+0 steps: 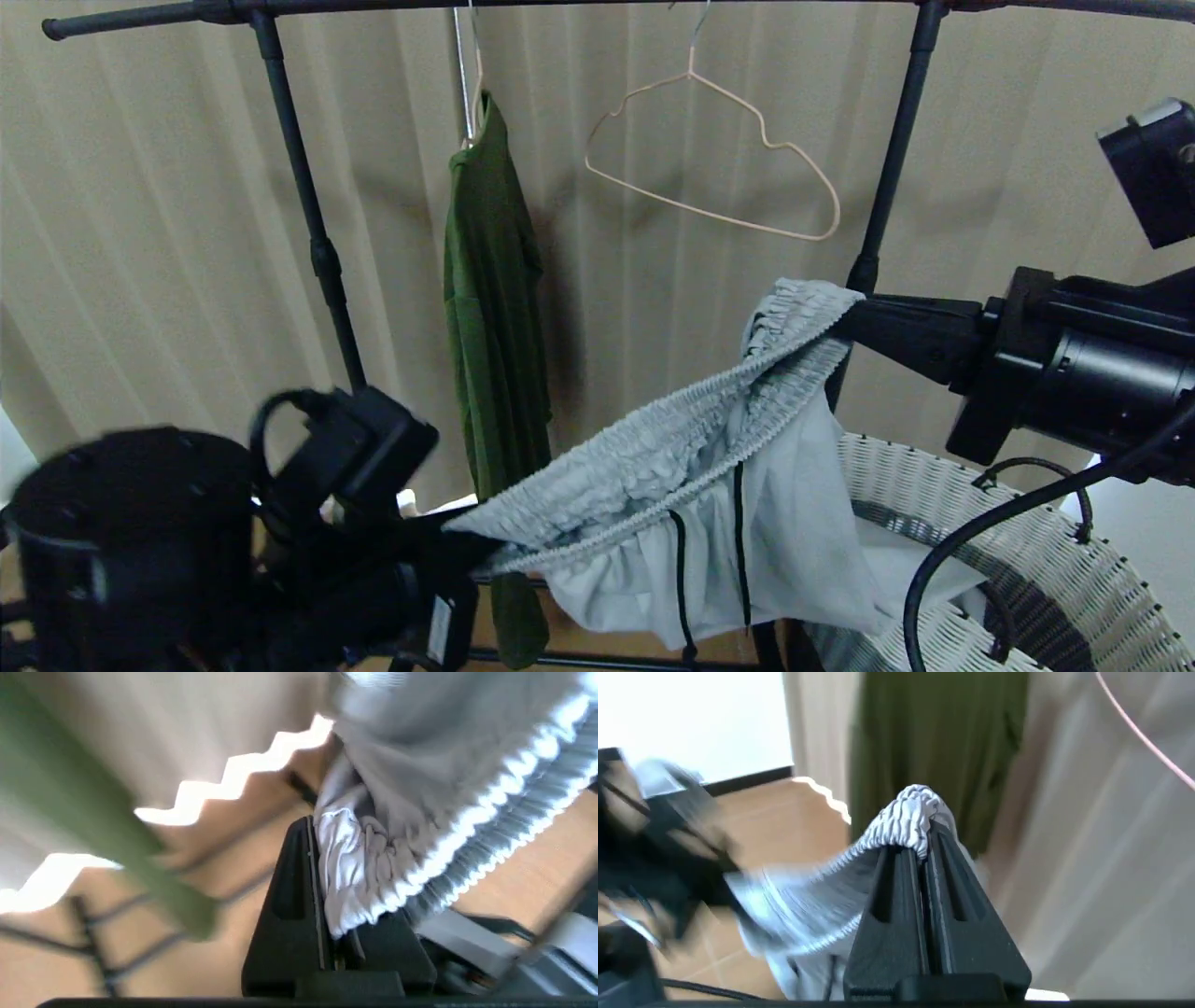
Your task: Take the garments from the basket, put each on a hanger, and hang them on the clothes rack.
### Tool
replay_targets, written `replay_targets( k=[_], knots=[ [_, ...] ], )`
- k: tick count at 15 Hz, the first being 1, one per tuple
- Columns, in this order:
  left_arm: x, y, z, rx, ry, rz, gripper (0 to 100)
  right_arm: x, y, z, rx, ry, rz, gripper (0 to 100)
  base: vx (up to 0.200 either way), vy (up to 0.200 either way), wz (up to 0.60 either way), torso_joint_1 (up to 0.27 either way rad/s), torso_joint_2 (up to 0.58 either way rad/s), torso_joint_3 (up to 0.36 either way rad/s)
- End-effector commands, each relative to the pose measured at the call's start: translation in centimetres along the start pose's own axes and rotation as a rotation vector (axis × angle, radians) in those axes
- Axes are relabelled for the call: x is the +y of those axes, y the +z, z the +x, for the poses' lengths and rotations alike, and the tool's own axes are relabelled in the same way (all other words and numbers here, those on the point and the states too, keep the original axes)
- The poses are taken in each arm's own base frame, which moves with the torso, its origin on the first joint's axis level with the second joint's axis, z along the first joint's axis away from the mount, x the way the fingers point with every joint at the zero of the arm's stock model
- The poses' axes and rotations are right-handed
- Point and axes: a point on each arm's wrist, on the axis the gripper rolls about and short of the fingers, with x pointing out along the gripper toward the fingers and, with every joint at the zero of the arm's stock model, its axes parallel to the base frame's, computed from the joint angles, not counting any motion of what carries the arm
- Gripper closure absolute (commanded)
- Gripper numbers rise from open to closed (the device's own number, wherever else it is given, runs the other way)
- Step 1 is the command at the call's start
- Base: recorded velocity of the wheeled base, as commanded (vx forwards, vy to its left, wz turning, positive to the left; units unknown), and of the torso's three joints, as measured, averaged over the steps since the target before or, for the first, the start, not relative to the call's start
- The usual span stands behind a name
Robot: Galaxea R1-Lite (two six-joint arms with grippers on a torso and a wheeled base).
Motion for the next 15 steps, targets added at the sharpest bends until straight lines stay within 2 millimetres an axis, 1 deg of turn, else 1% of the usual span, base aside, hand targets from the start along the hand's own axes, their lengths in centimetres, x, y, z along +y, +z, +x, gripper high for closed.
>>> replay_targets(
  k=[1,2,3,5,6,7,11,12,14,15],
  knots=[
    [3.7,7.3,-5.8,-0.208,0.088,-0.031,100,-1.3,-0.1,0.4,0.01,-0.055,-0.003,100,0.0,0.0,0.0,0.0,0.0,0.0],
    [4.3,9.0,-6.2,-0.238,0.11,-0.038,100,-1.8,0.3,0.2,-0.005,-0.081,-0.031,100,0.0,0.0,0.0,0.0,0.0,0.0],
    [4.6,10.5,-6.2,-0.273,0.127,-0.04,100,-2.4,0.8,0.0,-0.018,-0.108,-0.057,100,0.0,0.0,0.0,0.0,0.0,0.0],
    [4.9,13.1,-5.3,-0.325,0.132,-0.041,100,-3.6,2.0,-0.4,-0.057,-0.168,-0.099,100,0.0,0.0,0.0,0.0,0.0,0.0],
    [4.9,13.6,-4.9,-0.331,0.132,-0.041,100,-3.9,2.4,-0.5,-0.07,-0.18,-0.105,100,0.0,0.0,0.0,0.0,0.0,0.0],
    [5.0,14.7,-4.1,-0.346,0.135,-0.042,100,-4.4,3.4,-0.7,-0.101,-0.208,-0.112,100,0.0,0.0,0.0,0.0,0.0,0.0],
    [5.1,16.2,-3.9,-0.39,0.133,-0.035,100,-4.7,5.6,-1.5,-0.176,-0.237,-0.135,100,0.0,0.0,0.0,0.0,0.0,0.0],
    [5.1,16.4,-4.0,-0.396,0.134,-0.031,100,-4.7,5.7,-1.5,-0.18,-0.237,-0.136,100,0.0,0.0,0.0,0.0,0.0,0.0],
    [5.0,16.0,-3.5,-0.376,0.132,-0.021,100,-4.9,5.6,-1.3,-0.173,-0.24,-0.134,100,0.0,0.0,0.0,0.0,0.0,0.0],
    [4.9,15.2,-2.4,-0.334,0.127,-0.015,100,-5.0,5.2,-1.0,-0.156,-0.24,-0.133,100,0.0,0.0,0.0,0.0,0.0,0.0]
  ],
)
